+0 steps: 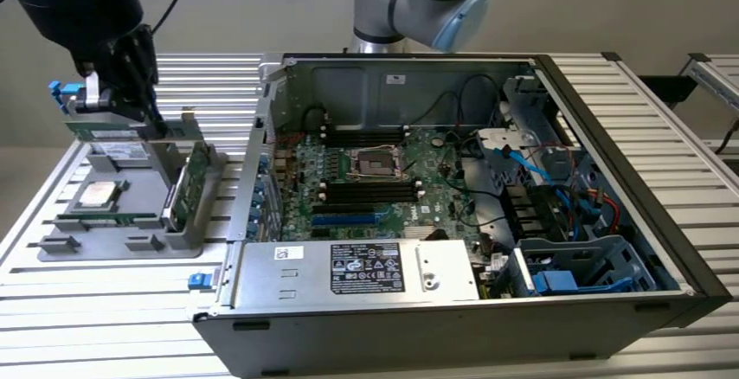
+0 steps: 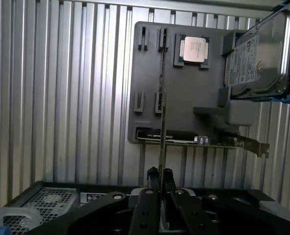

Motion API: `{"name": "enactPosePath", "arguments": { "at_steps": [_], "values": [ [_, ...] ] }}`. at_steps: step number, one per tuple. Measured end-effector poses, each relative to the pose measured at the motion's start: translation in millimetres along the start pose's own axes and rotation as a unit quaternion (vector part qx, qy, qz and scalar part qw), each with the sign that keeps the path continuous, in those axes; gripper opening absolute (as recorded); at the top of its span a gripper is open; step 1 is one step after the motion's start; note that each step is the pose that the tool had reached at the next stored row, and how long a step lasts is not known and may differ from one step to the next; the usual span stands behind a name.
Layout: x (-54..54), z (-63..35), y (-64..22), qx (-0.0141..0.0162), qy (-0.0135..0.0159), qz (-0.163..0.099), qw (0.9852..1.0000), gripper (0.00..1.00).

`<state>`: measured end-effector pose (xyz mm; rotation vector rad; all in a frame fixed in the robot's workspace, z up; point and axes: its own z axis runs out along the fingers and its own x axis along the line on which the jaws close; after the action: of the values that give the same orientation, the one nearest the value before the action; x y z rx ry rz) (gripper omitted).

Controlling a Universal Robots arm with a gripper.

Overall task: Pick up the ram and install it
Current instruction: 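Pick up the ram and move it above insertion slot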

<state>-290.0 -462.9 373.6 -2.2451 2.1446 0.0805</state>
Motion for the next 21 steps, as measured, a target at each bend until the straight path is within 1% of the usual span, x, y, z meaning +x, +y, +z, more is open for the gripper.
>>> {"name": "enactPosePath", "arguments": {
  "at_steps": [3, 7, 10, 21],
  "values": [
    [0.5, -1.7, -13.8, 0.0003, -0.0058, 0.0, 1.0, 0.14],
    [1.3, -3.1, -31.8, 0.0005, -0.0117, 0.0, 0.9999, 0.14],
    [1.8, -4.5, -45.9, 0.0006, -0.0145, 0.0, 0.9999, 0.14],
    [3.9, -8.7, -95.6, 0.001, -0.0234, 0.0, 0.9997, 0.14]
  ]
}}
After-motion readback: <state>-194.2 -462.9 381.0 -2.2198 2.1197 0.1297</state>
